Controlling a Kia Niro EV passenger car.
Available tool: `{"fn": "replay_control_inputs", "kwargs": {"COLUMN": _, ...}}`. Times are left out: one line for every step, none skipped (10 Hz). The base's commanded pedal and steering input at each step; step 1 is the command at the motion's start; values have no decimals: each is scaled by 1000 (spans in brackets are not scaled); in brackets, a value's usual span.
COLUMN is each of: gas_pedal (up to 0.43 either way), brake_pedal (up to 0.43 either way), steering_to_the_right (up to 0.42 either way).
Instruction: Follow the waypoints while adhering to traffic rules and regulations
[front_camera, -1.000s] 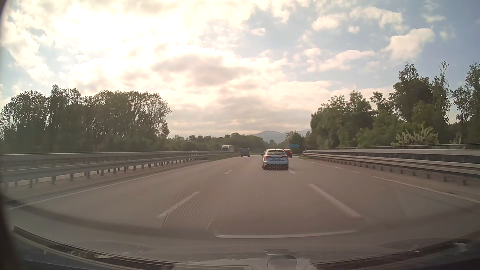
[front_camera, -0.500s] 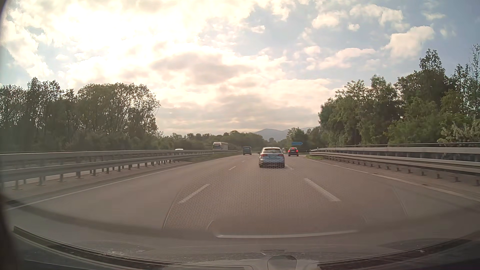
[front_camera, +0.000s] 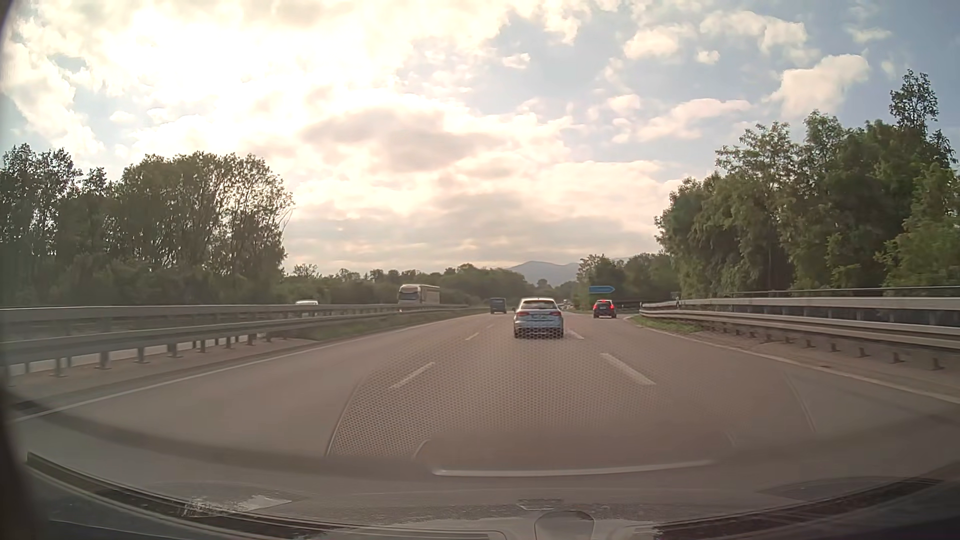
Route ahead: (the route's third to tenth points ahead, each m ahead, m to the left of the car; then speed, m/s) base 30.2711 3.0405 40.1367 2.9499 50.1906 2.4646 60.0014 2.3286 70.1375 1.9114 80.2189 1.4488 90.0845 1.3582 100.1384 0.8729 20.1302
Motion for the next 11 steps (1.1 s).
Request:
{"fn": "replay_control_inputs", "kwargs": {"gas_pedal": 169, "brake_pedal": 0, "steering_to_the_right": 0}}
{"fn": "replay_control_inputs", "kwargs": {"gas_pedal": 169, "brake_pedal": 0, "steering_to_the_right": 0}}
{"fn": "replay_control_inputs", "kwargs": {"gas_pedal": 189, "brake_pedal": 0, "steering_to_the_right": 0}}
{"fn": "replay_control_inputs", "kwargs": {"gas_pedal": 189, "brake_pedal": 0, "steering_to_the_right": 0}}
{"fn": "replay_control_inputs", "kwargs": {"gas_pedal": 197, "brake_pedal": 0, "steering_to_the_right": 1}}
{"fn": "replay_control_inputs", "kwargs": {"gas_pedal": 197, "brake_pedal": 0, "steering_to_the_right": 1}}
{"fn": "replay_control_inputs", "kwargs": {"gas_pedal": 197, "brake_pedal": 0, "steering_to_the_right": 1}}
{"fn": "replay_control_inputs", "kwargs": {"gas_pedal": 197, "brake_pedal": 0, "steering_to_the_right": 1}}
{"fn": "replay_control_inputs", "kwargs": {"gas_pedal": 209, "brake_pedal": 0, "steering_to_the_right": 3}}
{"fn": "replay_control_inputs", "kwargs": {"gas_pedal": 220, "brake_pedal": 0, "steering_to_the_right": 5}}
{"fn": "replay_control_inputs", "kwargs": {"gas_pedal": 220, "brake_pedal": 0, "steering_to_the_right": 4}}
